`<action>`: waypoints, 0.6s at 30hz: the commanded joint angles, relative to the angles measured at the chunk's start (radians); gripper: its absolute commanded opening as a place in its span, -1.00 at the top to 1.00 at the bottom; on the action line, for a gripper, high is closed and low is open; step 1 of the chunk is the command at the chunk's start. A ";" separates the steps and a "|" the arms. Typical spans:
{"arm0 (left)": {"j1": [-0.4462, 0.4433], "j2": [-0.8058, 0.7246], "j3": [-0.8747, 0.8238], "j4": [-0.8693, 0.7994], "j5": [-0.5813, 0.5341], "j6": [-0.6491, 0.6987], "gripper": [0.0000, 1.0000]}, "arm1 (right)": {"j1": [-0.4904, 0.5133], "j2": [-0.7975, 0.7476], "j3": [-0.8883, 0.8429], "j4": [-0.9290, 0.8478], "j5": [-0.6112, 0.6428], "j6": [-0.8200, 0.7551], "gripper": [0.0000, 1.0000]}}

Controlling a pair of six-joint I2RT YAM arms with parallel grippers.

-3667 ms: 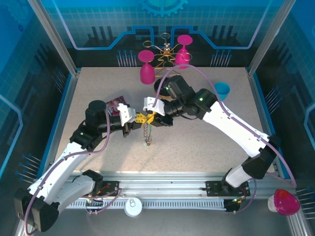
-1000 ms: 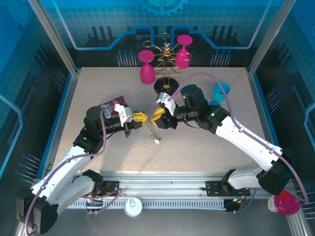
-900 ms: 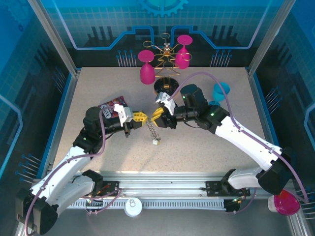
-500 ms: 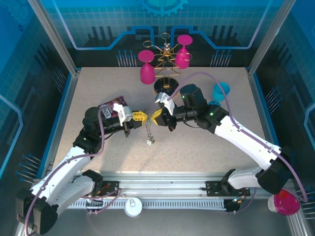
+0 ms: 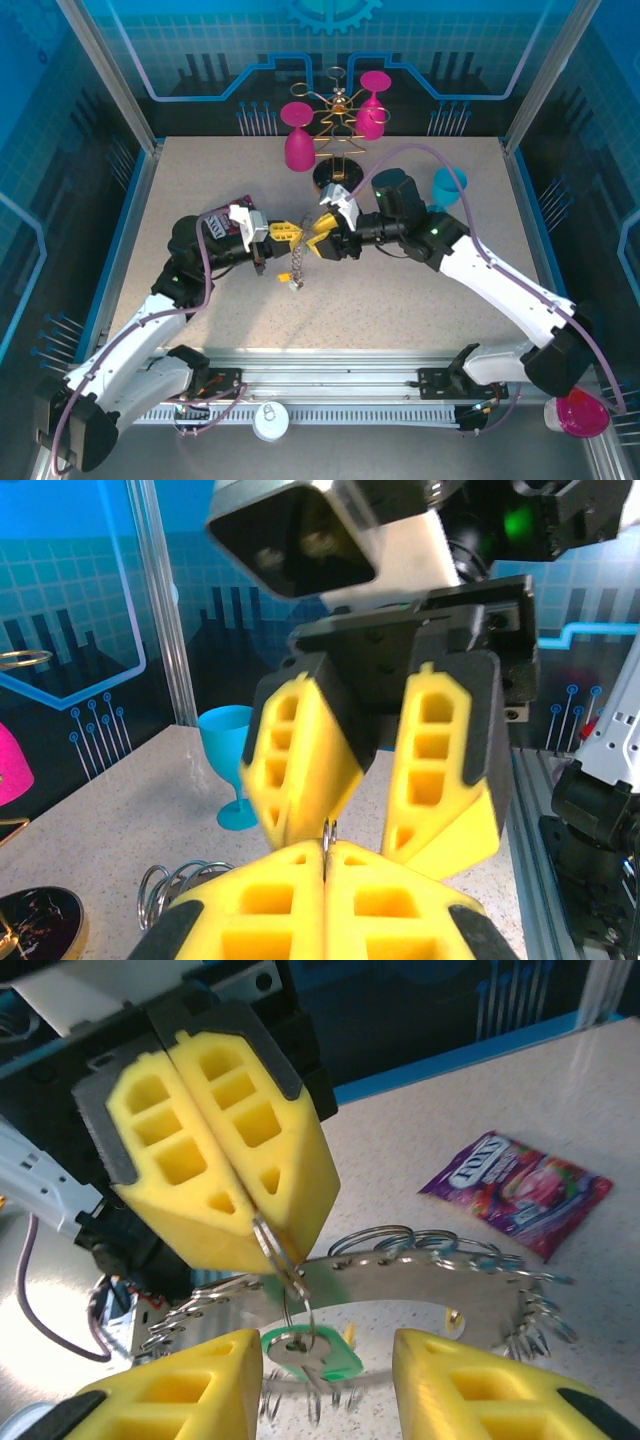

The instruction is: Put the keys on the keyring

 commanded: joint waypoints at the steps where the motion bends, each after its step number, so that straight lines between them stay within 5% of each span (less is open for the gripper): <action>1: -0.015 0.006 0.028 0.088 -0.013 -0.034 1.00 | -0.012 -0.092 -0.066 0.137 0.030 -0.065 0.22; 18: -0.023 0.010 0.026 0.090 0.019 -0.051 1.00 | 0.022 0.000 -0.004 0.175 -0.038 -0.149 0.51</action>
